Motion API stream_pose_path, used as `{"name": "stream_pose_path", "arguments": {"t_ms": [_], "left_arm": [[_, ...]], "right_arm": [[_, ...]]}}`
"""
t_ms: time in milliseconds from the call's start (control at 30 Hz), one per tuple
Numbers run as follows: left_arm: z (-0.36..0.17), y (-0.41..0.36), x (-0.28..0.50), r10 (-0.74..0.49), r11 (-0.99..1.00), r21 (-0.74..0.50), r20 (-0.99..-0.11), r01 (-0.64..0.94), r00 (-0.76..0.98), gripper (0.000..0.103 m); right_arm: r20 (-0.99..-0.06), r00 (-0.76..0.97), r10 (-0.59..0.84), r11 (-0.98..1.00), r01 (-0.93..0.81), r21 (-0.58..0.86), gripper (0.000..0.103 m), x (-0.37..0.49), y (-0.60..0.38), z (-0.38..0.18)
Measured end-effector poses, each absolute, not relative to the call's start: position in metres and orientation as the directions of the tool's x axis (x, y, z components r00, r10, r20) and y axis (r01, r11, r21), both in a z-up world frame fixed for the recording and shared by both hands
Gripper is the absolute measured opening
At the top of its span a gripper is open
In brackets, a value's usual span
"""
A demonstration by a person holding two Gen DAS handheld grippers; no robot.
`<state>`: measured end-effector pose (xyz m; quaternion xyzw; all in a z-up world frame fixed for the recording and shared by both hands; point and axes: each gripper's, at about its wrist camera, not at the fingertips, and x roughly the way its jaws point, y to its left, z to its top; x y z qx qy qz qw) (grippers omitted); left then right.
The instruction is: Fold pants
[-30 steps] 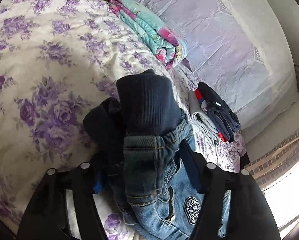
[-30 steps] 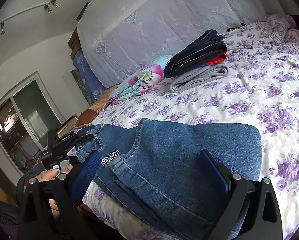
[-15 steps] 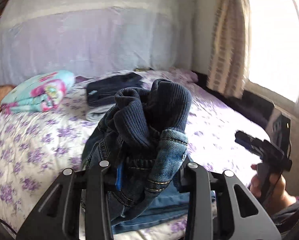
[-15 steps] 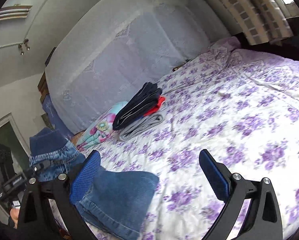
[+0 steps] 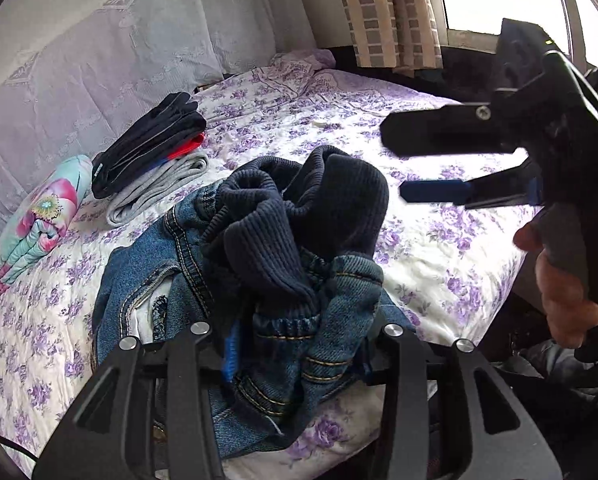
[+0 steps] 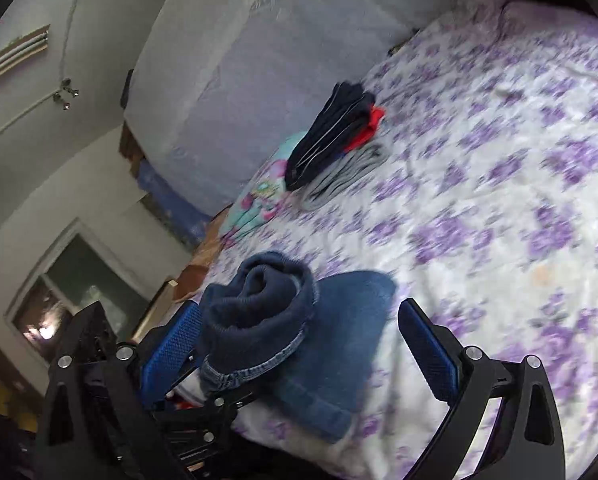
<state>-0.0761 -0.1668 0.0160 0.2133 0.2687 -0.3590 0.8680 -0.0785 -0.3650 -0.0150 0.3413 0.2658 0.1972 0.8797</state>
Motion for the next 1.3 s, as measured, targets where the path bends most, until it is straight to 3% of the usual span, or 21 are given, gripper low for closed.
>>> {"name": "stream_pose_path", "arguments": {"t_ms": [33, 67, 200, 267, 300, 333, 533, 600, 633, 667, 700, 733, 833, 967, 1033, 1133, 1233, 1300], "left_arm": [[0.017, -0.163, -0.077, -0.538, 0.632, 0.144, -0.627, 0.762, 0.564, 0.08], [0.021, -0.157, -0.08, -0.582, 0.611, 0.095, -0.62, 0.786, 0.527, 0.094], [0.031, -0.15, -0.088, -0.655, 0.56, 0.015, -0.605, 0.829, 0.453, 0.094], [0.038, -0.138, -0.08, -0.676, 0.568, -0.046, -0.597, 0.822, 0.433, 0.094], [0.042, -0.128, -0.073, -0.689, 0.577, -0.091, -0.588, 0.812, 0.423, 0.094], [0.044, -0.117, -0.068, -0.694, 0.593, -0.124, -0.579, 0.796, 0.427, 0.094], [0.034, -0.044, -0.015, -0.716, 0.672, -0.364, -0.543, 0.645, 0.439, 0.094], [0.027, -0.044, -0.007, -0.73, 0.66, -0.399, -0.54, 0.637, 0.418, 0.094], [0.019, -0.052, -0.003, -0.715, 0.669, -0.375, -0.561, 0.642, 0.417, 0.094], [0.006, -0.062, 0.002, -0.682, 0.69, -0.334, -0.597, 0.642, 0.422, 0.094], [-0.01, -0.071, 0.007, -0.643, 0.716, -0.299, -0.635, 0.631, 0.429, 0.094], [-0.023, -0.074, 0.009, -0.615, 0.733, -0.281, -0.662, 0.619, 0.428, 0.095], [-0.022, -0.079, -0.001, -0.587, 0.746, -0.215, -0.659, 0.63, 0.47, 0.098], [0.008, -0.064, -0.014, -0.635, 0.72, -0.253, -0.616, 0.646, 0.466, 0.098], [0.021, -0.062, -0.023, -0.679, 0.676, -0.257, -0.582, 0.691, 0.448, 0.098], [0.01, -0.082, -0.03, -0.638, 0.671, -0.156, -0.62, 0.725, 0.457, 0.098], [-0.029, -0.094, -0.011, -0.588, 0.713, -0.134, -0.649, 0.689, 0.482, 0.098], [-0.028, -0.096, -0.016, -0.597, 0.704, -0.115, -0.629, 0.7, 0.498, 0.098]], "right_arm": [[-0.343, 0.752, 0.562, 0.67, -0.171, 0.722, 0.099, -0.07, -0.359, -0.015], [-0.35, 0.734, 0.582, 0.664, -0.18, 0.726, 0.099, -0.063, -0.351, -0.014], [-0.433, 0.667, 0.606, 0.695, -0.179, 0.697, 0.099, -0.042, -0.325, -0.013], [-0.514, 0.656, 0.553, 0.757, -0.136, 0.639, 0.072, -0.034, -0.317, -0.016], [-0.519, 0.645, 0.561, 0.758, -0.148, 0.635, 0.04, -0.033, -0.316, -0.018], [-0.514, 0.638, 0.573, 0.746, -0.148, 0.649, 0.018, -0.032, -0.318, -0.021], [-0.399, 0.728, 0.558, 0.759, -0.253, 0.599, 0.014, -0.054, -0.329, 0.019], [-0.413, 0.745, 0.524, 0.783, -0.231, 0.577, 0.014, -0.056, -0.337, 0.027], [-0.438, 0.75, 0.496, 0.794, -0.188, 0.578, 0.023, -0.052, -0.345, 0.021], [-0.494, 0.737, 0.461, 0.806, -0.115, 0.581, 0.035, -0.044, -0.353, 0.008], [-0.564, 0.7, 0.439, 0.81, -0.036, 0.586, 0.062, -0.034, -0.362, -0.013], [-0.61, 0.671, 0.422, 0.799, 0.041, 0.599, 0.069, -0.029, -0.371, -0.035], [-0.576, 0.716, 0.395, 0.775, 0.077, 0.627, 0.069, -0.047, -0.383, -0.047], [-0.427, 0.843, 0.327, 0.859, -0.077, 0.506, 0.069, -0.086, -0.356, 0.025], [-0.407, 0.836, 0.368, 0.887, -0.184, 0.423, 0.078, -0.087, -0.325, 0.052], [-0.501, 0.767, 0.401, 0.903, -0.242, 0.354, 0.079, -0.057, -0.286, 0.054], [-0.695, 0.633, 0.341, 0.924, -0.091, 0.371, 0.079, -0.003, -0.285, -0.008], [-0.691, 0.64, 0.337, 0.918, -0.062, 0.391, 0.079, 0.001, -0.293, -0.029]]}}
